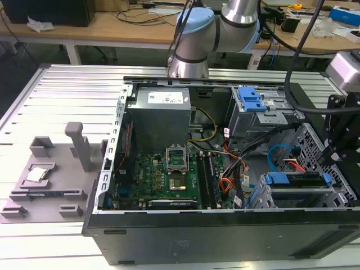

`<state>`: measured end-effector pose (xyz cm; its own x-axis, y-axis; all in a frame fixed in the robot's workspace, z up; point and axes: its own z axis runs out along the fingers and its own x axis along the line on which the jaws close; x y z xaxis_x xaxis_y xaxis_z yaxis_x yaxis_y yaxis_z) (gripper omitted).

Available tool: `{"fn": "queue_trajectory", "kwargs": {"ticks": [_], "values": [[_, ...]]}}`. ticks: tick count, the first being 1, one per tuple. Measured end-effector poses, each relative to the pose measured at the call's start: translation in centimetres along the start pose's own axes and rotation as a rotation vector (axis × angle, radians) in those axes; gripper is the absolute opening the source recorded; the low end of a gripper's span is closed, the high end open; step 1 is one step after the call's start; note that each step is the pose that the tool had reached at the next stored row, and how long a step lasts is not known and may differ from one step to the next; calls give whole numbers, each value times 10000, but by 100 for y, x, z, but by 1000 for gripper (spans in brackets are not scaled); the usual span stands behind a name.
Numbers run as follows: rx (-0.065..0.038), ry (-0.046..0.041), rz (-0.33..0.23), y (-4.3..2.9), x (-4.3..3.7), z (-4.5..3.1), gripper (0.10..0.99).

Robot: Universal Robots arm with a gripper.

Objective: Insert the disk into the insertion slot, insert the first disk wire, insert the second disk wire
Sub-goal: 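Insert the first disk wire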

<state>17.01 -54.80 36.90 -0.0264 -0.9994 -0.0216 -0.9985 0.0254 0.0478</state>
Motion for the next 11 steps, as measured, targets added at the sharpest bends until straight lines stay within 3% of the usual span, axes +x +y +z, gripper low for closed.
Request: {"fn": "queue_trajectory", "kwargs": {"ticks": [2, 7, 11], "values": [[1, 0, 0, 3, -1, -68, 106], [1, 0, -1, 40, -1, -72, 106], [3, -1, 0, 150, 2, -68, 106]]}}
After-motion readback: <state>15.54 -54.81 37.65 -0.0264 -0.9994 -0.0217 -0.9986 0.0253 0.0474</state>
